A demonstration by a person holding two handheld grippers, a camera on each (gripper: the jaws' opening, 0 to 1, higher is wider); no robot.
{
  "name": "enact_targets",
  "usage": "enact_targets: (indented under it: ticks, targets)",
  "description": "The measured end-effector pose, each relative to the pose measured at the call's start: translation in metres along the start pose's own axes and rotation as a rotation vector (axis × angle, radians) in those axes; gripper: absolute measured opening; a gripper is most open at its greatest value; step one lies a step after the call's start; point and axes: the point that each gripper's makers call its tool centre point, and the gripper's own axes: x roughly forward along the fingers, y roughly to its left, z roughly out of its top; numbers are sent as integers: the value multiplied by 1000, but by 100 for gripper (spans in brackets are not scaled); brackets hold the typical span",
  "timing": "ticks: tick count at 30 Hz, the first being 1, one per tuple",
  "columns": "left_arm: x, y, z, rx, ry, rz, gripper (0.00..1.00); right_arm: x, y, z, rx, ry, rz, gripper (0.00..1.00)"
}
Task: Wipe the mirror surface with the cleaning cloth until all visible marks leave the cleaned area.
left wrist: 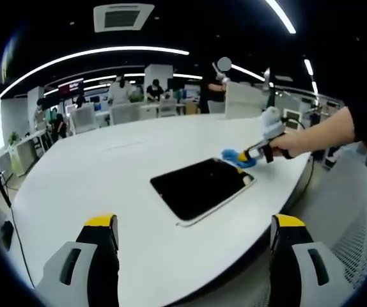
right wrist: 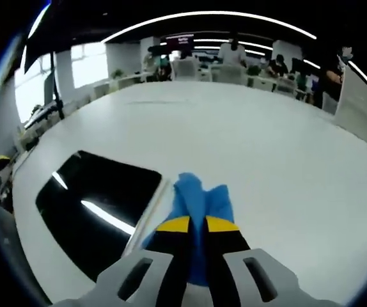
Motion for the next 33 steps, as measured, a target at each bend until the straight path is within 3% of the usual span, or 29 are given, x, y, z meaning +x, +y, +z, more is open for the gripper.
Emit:
enact_targets:
  ticks: [4,7,13,17,26,30,33]
  targets:
    - [-1,1,1,8,-2,7,99,0,-3,1,117,-3,9,1]
    - [-1,2,1,7,-5,12,99,-2,0,5,130,-6,18,1]
    - [-1,2,1,15,-4,12,99,-4,12,32,110,-63,37,0]
    - [-2,2,1,16,-7,14,99,-3,19,48,152,-100,59,0]
    - [-2,3,2,17,-14,19,99,3,39,64,183,-124,97,0]
    - [-2,2,1,17,-9,16,99,12,51,61,166,-101,112,0]
    - [-2,2,0,16,-3,14,99,22,58,48,172,-44,110,1]
